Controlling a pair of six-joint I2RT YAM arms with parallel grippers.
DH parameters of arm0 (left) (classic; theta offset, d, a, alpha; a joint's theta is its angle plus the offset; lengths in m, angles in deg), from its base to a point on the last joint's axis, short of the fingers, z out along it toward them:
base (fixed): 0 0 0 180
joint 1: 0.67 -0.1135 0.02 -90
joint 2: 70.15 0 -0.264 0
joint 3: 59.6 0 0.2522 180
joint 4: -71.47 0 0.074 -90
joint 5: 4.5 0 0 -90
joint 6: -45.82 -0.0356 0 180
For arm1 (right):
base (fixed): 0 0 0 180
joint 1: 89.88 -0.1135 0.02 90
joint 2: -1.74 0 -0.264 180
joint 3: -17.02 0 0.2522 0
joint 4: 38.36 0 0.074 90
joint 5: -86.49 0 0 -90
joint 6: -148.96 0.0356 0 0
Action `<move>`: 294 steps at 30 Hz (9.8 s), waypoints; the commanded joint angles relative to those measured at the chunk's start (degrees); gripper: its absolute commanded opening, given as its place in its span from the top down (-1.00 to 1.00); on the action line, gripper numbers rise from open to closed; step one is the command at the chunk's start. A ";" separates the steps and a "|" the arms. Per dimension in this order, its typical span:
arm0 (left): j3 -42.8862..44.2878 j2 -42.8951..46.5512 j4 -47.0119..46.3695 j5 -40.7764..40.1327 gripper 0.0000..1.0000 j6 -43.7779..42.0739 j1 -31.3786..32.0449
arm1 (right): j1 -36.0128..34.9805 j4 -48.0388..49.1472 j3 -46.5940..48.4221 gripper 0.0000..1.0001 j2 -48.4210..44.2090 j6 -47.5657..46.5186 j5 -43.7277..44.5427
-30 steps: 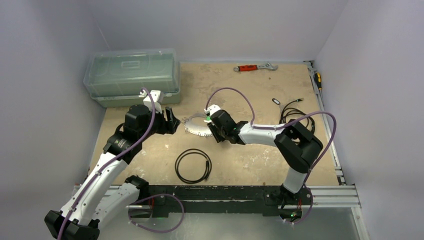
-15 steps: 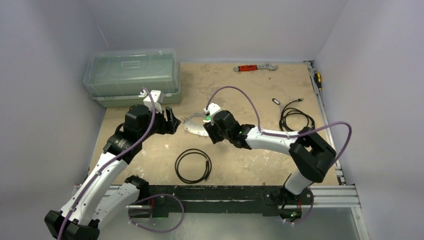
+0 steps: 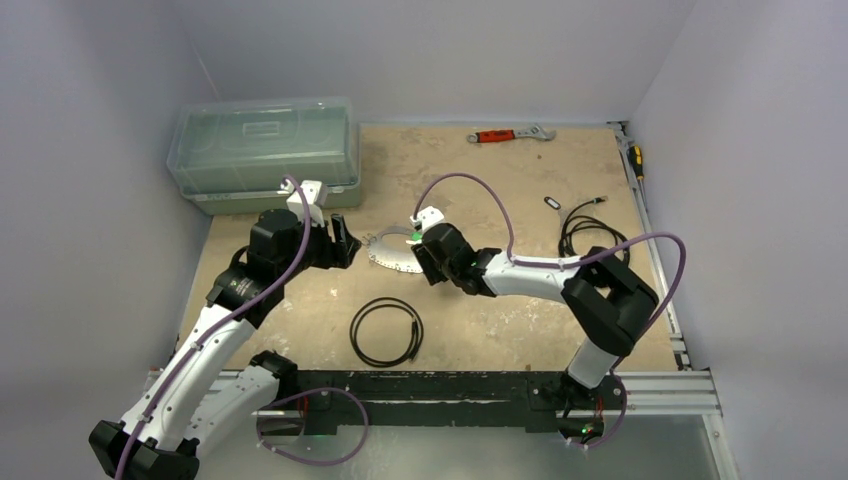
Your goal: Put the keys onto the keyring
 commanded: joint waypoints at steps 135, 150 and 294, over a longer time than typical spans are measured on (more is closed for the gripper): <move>-21.85 16.57 -55.97 44.93 0.14 -2.67 8.67 | -2.04 33.56 -10.81 1.00 -39.28 -6.93 -57.69; -21.60 15.18 -53.67 44.32 0.37 -4.59 10.10 | -2.04 33.22 -9.89 1.00 -38.04 -6.22 -59.52; 12.48 -3.72 -1.92 13.09 0.11 13.64 10.64 | -2.04 38.61 -9.91 1.00 -23.19 -19.18 -47.44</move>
